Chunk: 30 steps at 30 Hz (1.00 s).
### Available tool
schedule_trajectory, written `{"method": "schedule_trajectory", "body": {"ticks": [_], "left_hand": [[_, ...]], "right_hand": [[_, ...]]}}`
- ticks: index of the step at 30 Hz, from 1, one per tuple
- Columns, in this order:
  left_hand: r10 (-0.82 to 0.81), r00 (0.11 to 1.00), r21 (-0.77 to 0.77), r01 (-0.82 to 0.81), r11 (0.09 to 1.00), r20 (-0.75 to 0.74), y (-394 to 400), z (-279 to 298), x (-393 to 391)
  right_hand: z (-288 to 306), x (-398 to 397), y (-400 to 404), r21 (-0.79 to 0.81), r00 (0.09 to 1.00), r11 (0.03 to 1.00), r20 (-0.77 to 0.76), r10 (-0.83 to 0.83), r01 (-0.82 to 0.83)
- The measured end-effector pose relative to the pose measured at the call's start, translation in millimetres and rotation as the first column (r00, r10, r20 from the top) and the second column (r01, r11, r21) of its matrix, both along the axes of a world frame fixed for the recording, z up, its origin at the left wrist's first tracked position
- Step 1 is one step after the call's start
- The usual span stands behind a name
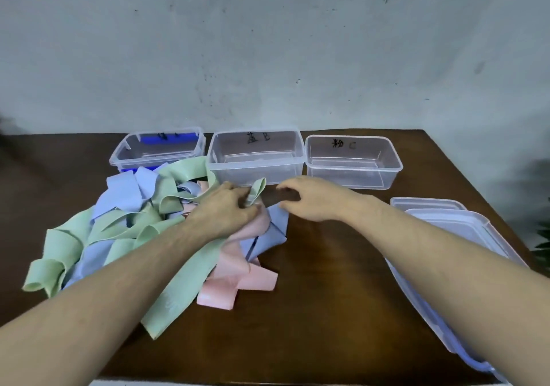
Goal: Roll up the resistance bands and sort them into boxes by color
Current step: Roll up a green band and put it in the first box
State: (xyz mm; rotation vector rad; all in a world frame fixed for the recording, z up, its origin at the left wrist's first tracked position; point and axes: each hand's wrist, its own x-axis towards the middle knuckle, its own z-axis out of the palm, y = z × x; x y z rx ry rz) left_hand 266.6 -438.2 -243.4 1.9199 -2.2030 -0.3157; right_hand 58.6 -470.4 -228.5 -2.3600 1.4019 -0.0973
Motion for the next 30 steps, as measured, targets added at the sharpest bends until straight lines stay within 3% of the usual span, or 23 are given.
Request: {"method": "schedule_trajectory", "body": {"ticks": [4,7,10,12,20,23,30], "left_hand": [[-0.034,0.979,0.01,0.036,0.999,-0.2,2,6,16],[0.029,0.904,0.084,0.008,0.996,-0.426,8,16,30],[0.111,0.676,0.173,0.026,0.985,-0.729,16,26,44],[0.132,0.546,0.188,0.047,0.981,-0.827,18,29,53],[-0.025,0.358,0.053,0.207,0.977,-0.933,40,48,54],[-0.033,0.288,0.04,0.243,0.969,-0.957,52,62,44],[-0.134,0.244,-0.063,0.278,0.959,-0.96,69,105,21]], "right_hand": [[6,22,11,-0.01,0.996,0.998,0.057,-0.062,0.062],[13,41,22,-0.044,0.967,0.984,0.197,-0.162,0.174],[20,59,36,-0.027,0.884,0.955,0.387,-0.264,0.297],[26,71,48,-0.003,0.82,0.937,0.486,-0.303,0.349],[40,95,102,0.103,0.635,0.898,0.673,-0.379,0.428],[47,97,111,0.074,0.592,0.89,0.721,-0.359,0.449],[86,90,127,0.004,0.547,0.926,0.806,-0.227,0.378]]}}
